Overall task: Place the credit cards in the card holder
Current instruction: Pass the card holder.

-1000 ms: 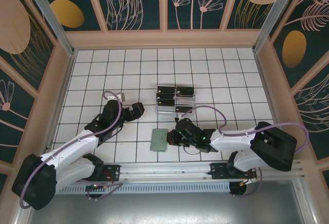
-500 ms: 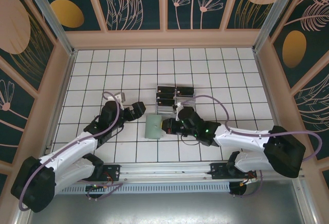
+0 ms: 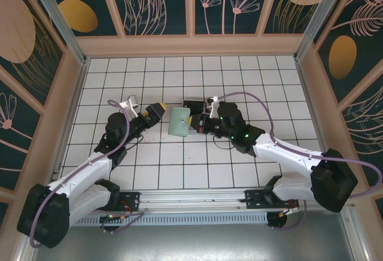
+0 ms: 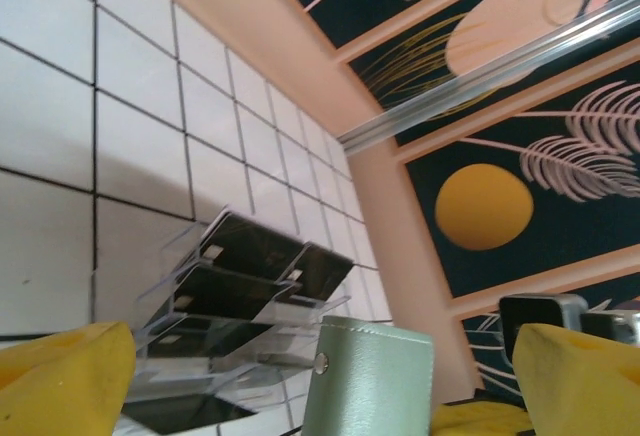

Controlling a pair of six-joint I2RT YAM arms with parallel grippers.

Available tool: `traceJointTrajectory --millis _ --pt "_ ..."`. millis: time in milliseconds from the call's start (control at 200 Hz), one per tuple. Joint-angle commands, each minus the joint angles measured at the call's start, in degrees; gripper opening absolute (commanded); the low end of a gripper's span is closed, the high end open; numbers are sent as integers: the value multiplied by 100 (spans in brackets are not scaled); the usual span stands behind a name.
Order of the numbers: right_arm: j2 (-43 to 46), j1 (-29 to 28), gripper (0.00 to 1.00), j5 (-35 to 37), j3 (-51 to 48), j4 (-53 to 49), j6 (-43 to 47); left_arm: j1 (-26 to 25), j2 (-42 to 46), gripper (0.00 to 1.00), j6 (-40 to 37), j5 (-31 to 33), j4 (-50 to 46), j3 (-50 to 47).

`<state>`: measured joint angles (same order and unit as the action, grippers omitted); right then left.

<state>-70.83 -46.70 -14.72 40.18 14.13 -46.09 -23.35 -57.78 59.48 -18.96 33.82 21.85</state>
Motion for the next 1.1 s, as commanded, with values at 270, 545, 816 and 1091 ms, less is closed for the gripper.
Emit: traceJointTrajectory --millis 270,545,816,1091 --pt "-352 135 0 -678 287 850 -44 129 -620 92 444 -1160 1394 72" --pt "-466 135 0 -835 288 1077 -142 129 -746 92 319 -1169 1415 -22" --pt "-614 135 0 -971 289 1273 -243 125 -910 81 371 -1284 1722 12" --pt "-678 130 0 -991 271 1345 -284 134 -972 64 406 -1417 1915 -22"
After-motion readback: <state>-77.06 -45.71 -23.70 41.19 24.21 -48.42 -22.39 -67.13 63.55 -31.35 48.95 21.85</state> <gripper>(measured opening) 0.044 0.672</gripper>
